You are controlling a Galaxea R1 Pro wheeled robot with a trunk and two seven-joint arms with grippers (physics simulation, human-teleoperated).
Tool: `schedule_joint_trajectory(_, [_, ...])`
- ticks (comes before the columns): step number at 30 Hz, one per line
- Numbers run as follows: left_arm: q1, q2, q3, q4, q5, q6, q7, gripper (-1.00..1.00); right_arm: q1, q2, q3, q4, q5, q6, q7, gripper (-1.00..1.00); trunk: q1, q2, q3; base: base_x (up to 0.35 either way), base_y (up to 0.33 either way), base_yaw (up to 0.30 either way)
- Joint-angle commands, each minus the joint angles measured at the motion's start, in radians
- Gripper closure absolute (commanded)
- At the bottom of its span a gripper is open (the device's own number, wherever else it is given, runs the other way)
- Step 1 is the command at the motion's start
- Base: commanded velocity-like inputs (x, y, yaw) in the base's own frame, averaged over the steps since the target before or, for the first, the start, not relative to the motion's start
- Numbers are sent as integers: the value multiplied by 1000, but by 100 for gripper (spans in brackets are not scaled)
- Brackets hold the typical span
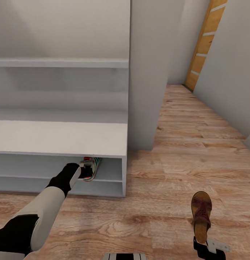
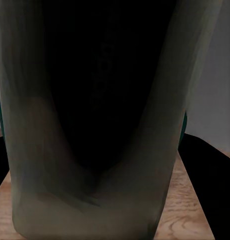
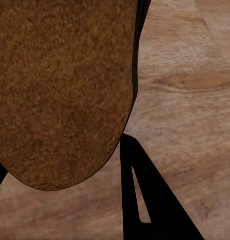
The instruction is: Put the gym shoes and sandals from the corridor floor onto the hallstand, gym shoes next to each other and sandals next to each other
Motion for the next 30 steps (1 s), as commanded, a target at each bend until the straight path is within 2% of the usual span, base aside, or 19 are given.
schedule_joint_trajectory(1, [0, 0, 3, -1, 4, 5, 0, 100, -1, 0, -1, 1, -5, -4, 2, 100, 0, 0, -1, 3, 0, 0])
schedule_joint_trajectory(13, [0, 0, 3, 0, 4, 5, 0, 100, -1, 0, -1, 1, -5, -4, 2, 100, 0, 0, -1, 128, 0, 0])
schedule_joint_trajectory(30, [0, 0, 3, 0, 4, 5, -1, 100, -1, 0, -1, 1, -5, -4, 2, 100, 0, 0, -1, 10, 0, 0])
